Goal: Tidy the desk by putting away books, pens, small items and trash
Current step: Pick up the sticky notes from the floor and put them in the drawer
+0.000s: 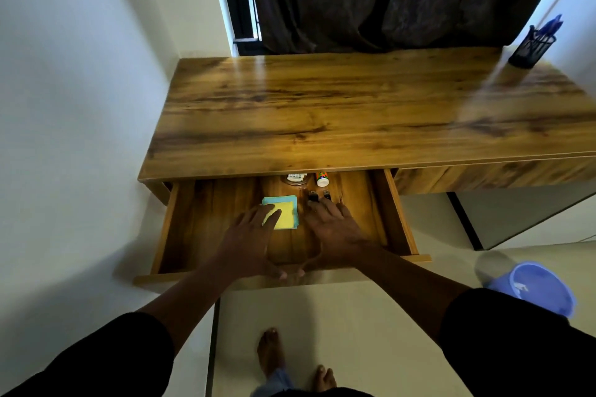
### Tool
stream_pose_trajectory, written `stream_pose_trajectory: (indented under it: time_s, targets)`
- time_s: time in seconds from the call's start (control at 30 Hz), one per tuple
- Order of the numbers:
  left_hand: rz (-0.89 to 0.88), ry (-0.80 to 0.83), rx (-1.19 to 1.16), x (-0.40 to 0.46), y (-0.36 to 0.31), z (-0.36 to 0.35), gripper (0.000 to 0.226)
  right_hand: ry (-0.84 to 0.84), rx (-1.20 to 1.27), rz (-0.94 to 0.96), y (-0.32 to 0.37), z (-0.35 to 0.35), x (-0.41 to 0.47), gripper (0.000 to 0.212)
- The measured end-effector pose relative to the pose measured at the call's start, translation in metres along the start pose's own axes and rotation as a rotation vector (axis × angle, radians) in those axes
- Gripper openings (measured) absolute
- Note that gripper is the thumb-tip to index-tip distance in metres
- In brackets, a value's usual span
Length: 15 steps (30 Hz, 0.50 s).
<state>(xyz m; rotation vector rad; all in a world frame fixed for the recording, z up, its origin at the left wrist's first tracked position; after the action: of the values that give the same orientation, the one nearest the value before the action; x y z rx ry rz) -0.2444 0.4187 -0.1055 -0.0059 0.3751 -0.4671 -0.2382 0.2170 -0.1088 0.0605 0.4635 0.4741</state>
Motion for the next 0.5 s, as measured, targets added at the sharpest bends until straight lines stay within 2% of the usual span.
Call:
stream_pose_trajectory:
  time_s: [0.1,0.33,0.5]
  targets:
    - [0.006,-0.012,0.051,0.015,0.01,0.009,0.151,-0.065,-0.032,-0.036,-0.01,0.012,0.014,0.139]
    - [0.003,0.002,0.031,0.049,0.037,0.02,0.162,0.044,-0.061,-0.174,-0.023,0.028,0.051,0.157]
    - [-0.04,0.024,0.084,0.07,0.046,0.026,0.167,0.061,-0.104,-0.152,-0.027,0.036,0.071,0.162]
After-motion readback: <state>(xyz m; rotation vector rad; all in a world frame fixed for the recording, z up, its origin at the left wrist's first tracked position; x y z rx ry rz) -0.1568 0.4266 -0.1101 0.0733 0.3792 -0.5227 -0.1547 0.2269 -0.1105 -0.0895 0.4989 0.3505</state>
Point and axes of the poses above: each hand's wrist, its own x-axis towards the middle knuckle, its own z-axis out of the back of the hand, y = z × x, the point moved 4 cm from there along x, towards the middle knuckle, and after that the axes turned 10 degrees about y, right-handed, at the moved point
